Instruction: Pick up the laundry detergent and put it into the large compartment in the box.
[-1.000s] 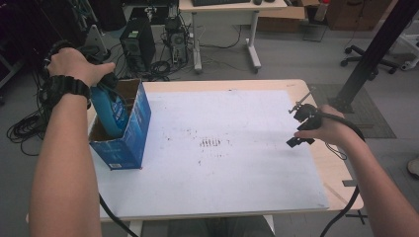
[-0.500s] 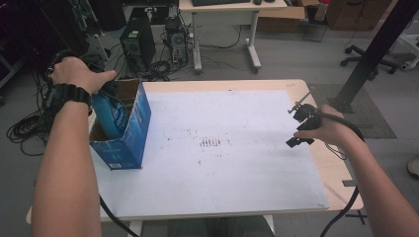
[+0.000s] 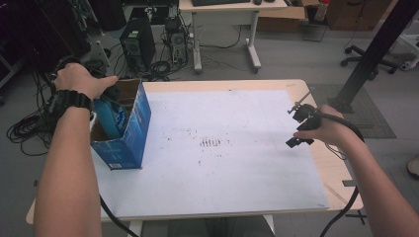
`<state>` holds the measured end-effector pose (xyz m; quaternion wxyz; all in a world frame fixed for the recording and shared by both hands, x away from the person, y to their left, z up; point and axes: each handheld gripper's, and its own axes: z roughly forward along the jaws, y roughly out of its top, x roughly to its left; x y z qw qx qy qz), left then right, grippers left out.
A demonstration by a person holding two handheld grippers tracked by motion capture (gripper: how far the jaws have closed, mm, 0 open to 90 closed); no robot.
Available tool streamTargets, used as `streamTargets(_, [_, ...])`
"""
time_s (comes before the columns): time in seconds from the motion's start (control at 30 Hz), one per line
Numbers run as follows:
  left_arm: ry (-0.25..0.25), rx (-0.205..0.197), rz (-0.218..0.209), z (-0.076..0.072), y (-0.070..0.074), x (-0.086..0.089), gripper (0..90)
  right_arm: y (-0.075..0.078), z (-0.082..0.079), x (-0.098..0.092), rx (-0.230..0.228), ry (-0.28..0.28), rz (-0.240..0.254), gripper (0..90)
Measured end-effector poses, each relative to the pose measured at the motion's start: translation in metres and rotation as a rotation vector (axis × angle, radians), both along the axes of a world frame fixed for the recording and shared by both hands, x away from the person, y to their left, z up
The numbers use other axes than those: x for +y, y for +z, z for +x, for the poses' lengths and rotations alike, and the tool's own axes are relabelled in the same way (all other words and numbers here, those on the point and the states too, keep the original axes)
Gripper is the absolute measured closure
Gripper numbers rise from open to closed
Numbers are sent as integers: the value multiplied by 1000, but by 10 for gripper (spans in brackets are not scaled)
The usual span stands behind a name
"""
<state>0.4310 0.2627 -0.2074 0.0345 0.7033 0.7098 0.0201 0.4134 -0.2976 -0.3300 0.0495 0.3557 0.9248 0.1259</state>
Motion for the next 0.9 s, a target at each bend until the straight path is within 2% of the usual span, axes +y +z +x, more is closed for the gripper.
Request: streamTargets(0.9, [5,33,-7,3,-29,3,378,-5,2,3,10,6,-4,227])
